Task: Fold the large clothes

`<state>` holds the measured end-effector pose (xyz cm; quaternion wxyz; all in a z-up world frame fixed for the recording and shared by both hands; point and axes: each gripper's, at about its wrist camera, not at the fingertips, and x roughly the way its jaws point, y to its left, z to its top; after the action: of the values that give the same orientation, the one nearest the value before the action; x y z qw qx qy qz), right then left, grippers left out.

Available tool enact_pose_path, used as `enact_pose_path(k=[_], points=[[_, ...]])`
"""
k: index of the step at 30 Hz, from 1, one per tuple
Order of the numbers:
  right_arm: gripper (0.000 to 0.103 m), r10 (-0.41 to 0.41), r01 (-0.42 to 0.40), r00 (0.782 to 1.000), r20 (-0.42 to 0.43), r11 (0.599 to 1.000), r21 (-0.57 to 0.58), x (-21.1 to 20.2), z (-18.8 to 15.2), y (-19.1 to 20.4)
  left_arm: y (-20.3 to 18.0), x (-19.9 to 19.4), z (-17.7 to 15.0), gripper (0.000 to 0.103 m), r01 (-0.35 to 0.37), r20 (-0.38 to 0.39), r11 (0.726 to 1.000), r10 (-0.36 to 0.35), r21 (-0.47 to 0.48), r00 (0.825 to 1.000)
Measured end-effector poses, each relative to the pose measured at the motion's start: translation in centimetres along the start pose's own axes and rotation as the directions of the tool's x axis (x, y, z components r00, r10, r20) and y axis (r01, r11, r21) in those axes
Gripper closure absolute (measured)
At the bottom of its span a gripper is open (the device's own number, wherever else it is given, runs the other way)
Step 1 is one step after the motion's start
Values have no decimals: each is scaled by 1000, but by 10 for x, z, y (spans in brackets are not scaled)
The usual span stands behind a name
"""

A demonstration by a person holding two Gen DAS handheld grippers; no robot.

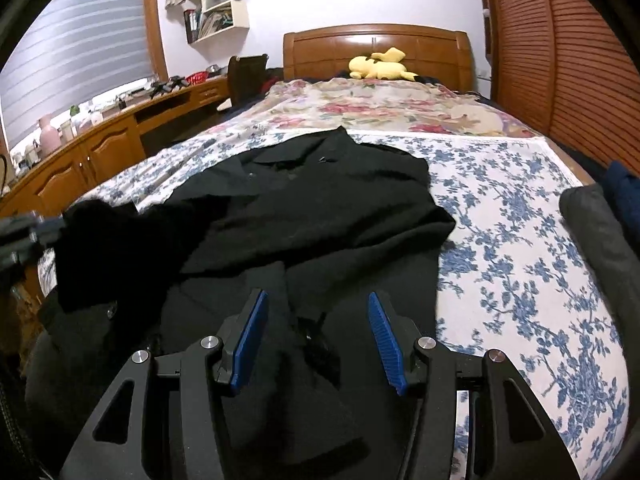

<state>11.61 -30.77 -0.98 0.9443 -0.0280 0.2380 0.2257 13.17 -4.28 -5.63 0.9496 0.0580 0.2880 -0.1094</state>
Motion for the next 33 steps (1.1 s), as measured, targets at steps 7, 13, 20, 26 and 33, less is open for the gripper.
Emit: enact_pose_path(k=[7,13,20,26,33], points=[[49,0,-1,1000,-26,999,-41,17,3,14,45,3,-4,92,-93,-16,993,92,-67,996],[49,-1,-1,999,-43,999,-50,27,5,17,74,1,-18,56,-106,-29,983,103,-148,994],[49,4,-7,998,-59,998,-56,34,4,18,88,-1,-45,35,-117,-72,976,105,-181,992],[49,7,-11,998,-65,998,-62,36,2,21,87,7,-69,35,-125,-126,977,104,-171,987],[49,2,-7,997,-71,997,-77,40,1,25,86,10,-74,39,-112,-117,977,92,-180,989]])
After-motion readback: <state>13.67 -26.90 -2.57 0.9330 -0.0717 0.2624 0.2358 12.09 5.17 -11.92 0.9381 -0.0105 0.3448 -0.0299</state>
